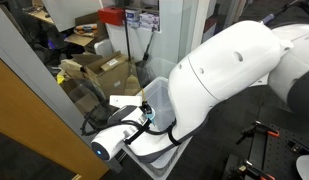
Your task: Pick up the pen and put it in the cup
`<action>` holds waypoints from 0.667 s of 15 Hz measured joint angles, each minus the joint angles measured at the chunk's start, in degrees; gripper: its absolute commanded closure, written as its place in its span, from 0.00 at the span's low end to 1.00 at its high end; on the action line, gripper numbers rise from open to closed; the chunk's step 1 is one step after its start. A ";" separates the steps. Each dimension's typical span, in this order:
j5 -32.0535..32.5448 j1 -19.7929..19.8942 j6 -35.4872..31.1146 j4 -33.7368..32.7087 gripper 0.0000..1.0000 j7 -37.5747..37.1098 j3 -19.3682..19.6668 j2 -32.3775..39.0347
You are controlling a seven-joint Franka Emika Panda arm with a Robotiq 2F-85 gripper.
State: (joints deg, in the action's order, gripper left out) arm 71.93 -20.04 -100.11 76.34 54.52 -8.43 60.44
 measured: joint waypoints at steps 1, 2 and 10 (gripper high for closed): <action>-0.03 0.02 -0.06 0.07 0.98 0.00 0.00 0.02; -0.05 0.05 -0.09 0.08 0.77 0.00 0.00 0.08; -0.08 0.20 -0.22 0.08 0.15 0.01 0.00 0.89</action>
State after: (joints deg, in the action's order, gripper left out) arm 71.86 -19.84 -100.32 76.42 54.53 -8.43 61.33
